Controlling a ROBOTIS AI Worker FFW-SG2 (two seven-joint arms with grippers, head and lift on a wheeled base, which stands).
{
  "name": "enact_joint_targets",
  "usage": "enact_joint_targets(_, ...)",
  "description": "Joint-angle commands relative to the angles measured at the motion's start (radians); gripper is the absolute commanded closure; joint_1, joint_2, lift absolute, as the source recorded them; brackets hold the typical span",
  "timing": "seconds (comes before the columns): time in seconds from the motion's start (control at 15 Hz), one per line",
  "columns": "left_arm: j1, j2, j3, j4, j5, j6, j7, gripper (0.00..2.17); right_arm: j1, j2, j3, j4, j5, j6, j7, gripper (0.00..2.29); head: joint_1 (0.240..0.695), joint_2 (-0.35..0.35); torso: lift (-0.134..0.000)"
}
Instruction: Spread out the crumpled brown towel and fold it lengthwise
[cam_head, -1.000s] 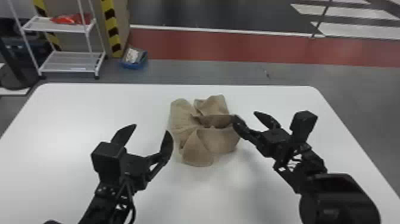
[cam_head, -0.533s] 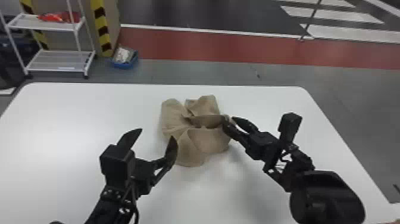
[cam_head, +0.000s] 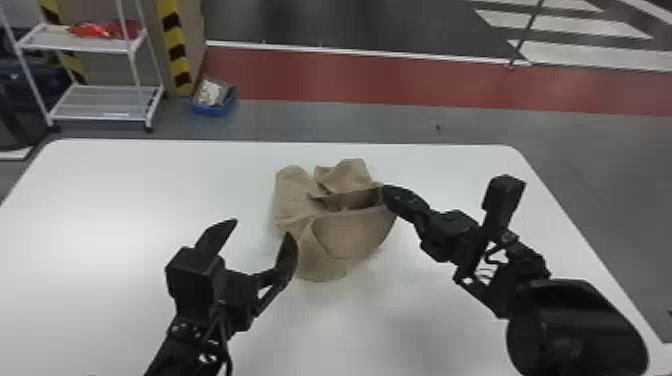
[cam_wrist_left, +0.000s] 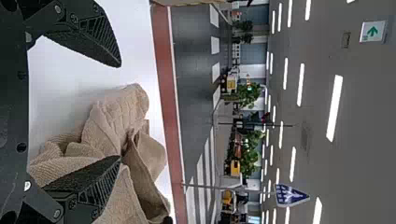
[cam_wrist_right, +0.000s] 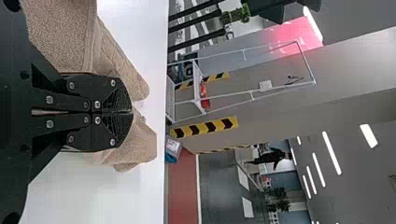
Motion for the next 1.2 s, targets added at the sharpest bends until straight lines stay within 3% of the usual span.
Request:
enact_joint_targets(0.0,0.006,0.002,0.002,-0.005,0.0,0.0,0.002,0.21,0.036,0.0,-0.032,-0.129,-0.024,0.043,-0.018,2.13,0.695,-0.133,-0.124)
enact_joint_targets(0.2,0.018,0.003,0.013,-0.014,0.002,-0.003,0.01,0.21,0.126,0.005,-0.112,-0.324,-0.139,-0.052,-0.101,2.13,0.695,-0.141,-0.124)
enact_joint_targets(0.4,0.04,0.005,0.035,-0.033,0.002,-0.006,0.01,0.21,0.221,0.009,-0.185,-0.313,-0.155,-0.147,-0.198,2.13,0.695,-0.171,-0.124)
enact_joint_targets(0.6,0.04,0.005,0.044,-0.031,0.008,-0.006,0.0,0.21,0.237,0.026,-0.179,-0.205,-0.012,-0.092,-0.196,2.13,0.695,-0.227,-0.124)
enact_joint_targets(0.67,0.038,0.005,0.042,-0.03,0.008,-0.006,0.0,0.21,0.243,0.026,-0.179,-0.195,-0.021,-0.092,-0.185,2.13,0.695,-0.235,-0.124)
enact_joint_targets(1.0,0.043,0.006,0.052,-0.03,0.011,-0.015,0.031,0.21,0.197,0.012,-0.251,-0.301,-0.199,-0.083,-0.17,2.13,0.695,-0.255,-0.124)
enact_joint_targets(1.13,0.044,0.005,0.076,-0.025,0.028,-0.04,0.065,0.21,0.148,0.017,-0.259,-0.31,-0.266,-0.076,-0.127,2.13,0.695,-0.243,-0.124)
